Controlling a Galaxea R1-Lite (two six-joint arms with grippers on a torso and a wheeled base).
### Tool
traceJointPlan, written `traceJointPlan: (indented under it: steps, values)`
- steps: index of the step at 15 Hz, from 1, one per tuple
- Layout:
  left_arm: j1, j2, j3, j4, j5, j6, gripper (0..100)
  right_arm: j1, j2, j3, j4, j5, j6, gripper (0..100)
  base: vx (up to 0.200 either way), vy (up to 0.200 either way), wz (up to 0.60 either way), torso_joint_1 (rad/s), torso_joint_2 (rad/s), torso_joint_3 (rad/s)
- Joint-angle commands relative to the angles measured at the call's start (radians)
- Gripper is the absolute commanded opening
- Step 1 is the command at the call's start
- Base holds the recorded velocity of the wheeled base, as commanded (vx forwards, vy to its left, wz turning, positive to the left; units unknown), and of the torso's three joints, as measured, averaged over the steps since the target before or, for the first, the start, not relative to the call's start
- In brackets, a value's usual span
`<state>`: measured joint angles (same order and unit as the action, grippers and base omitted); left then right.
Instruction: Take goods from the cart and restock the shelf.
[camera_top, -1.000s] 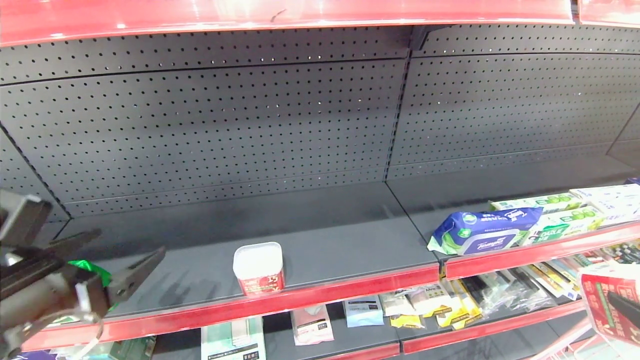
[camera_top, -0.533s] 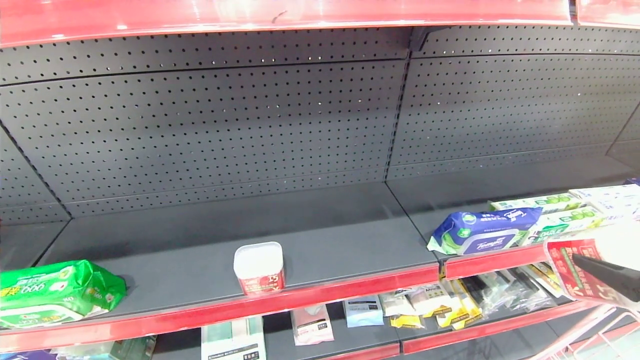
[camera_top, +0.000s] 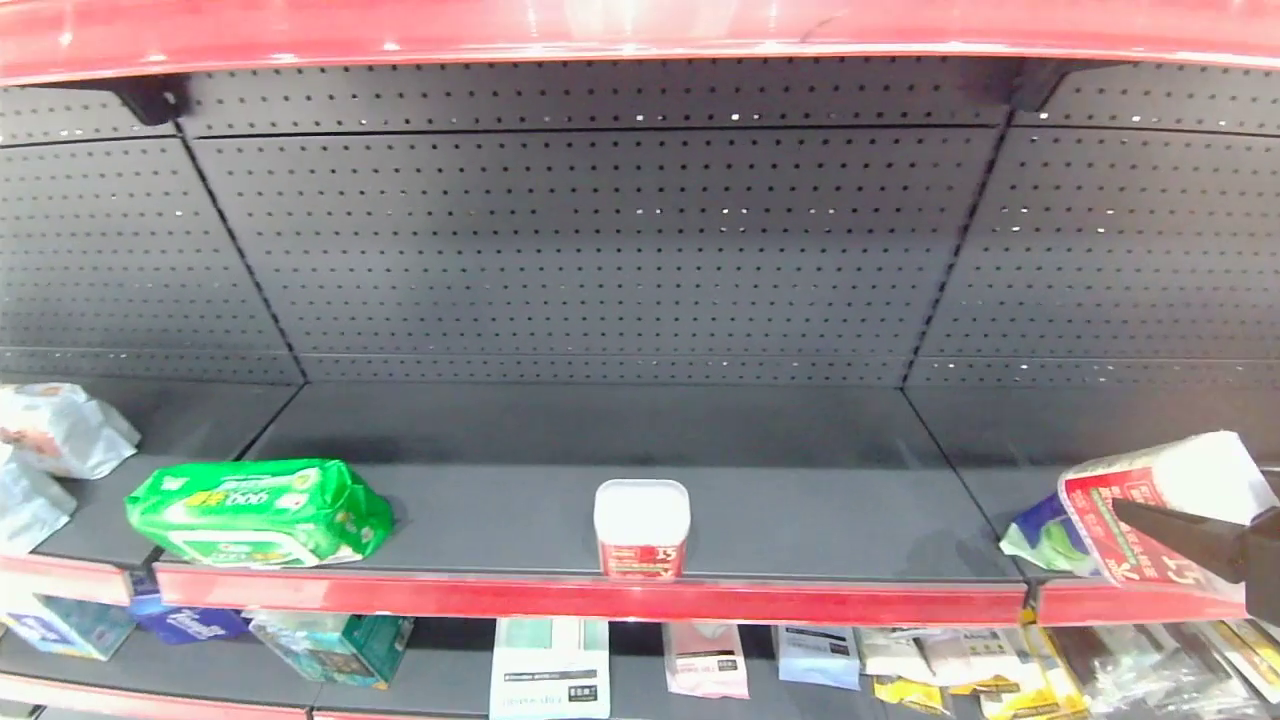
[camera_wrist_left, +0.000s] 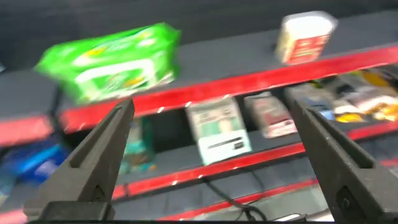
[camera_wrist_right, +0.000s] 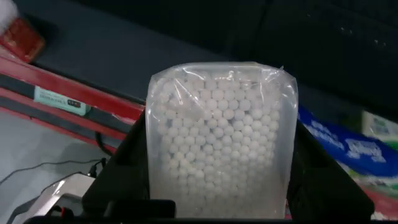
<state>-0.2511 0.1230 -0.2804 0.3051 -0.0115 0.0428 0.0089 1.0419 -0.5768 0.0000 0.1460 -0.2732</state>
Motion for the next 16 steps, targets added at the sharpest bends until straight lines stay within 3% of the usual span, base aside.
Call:
traceJointPlan:
  steps: [1,3,5,9,11,13,14,15,16]
  values:
    - [-0.001,-0.017,0.007,0.000,-0.005,0.000,100,0.000,0.020,-0.012,0.000,0.000,-0.001,0,0.000,0.000,0.60,0.002,0.00,0.002]
    - [-0.001,-0.059,0.032,-0.003,-0.027,-0.001,100,0.002,0.064,-0.038,0.000,0.000,-0.026,0,0.000,0.000,0.30,0.001,0.00,-0.001]
    - [0.006,-0.112,0.055,-0.001,-0.004,-0.001,100,0.000,0.167,-0.061,-0.006,0.021,-0.075,0,0.000,0.000,0.00,0.000,0.00,0.000]
    - [0.176,-0.120,0.061,-0.003,0.021,-0.020,100,0.048,0.334,-0.120,-0.072,0.095,-0.146,0,0.000,0.000,0.00,0.000,0.00,0.000]
    - [0.199,-0.123,0.109,-0.018,0.064,-0.064,100,0.077,0.386,-0.136,-0.087,0.095,-0.150,0,0.000,0.000,0.00,0.000,0.00,0.000]
    - [0.197,-0.115,0.218,-0.221,0.062,-0.066,100,0.095,0.411,-0.153,-0.092,0.095,-0.150,0,0.000,0.000,0.00,0.000,0.00,0.000]
    - [0.205,-0.105,0.237,-0.265,0.073,-0.066,100,0.102,0.414,-0.158,-0.094,0.095,-0.149,0,0.000,0.000,0.00,0.000,0.00,0.000]
    - [0.234,-0.105,0.233,-0.264,0.100,-0.066,100,0.102,0.420,-0.169,-0.094,0.095,-0.150,0,0.000,0.000,0.00,0.000,0.00,0.000]
    - [0.315,-0.082,0.221,-0.264,0.108,-0.067,100,0.102,0.423,-0.170,-0.094,0.095,-0.149,0,0.000,0.000,0.00,0.000,0.00,0.000]
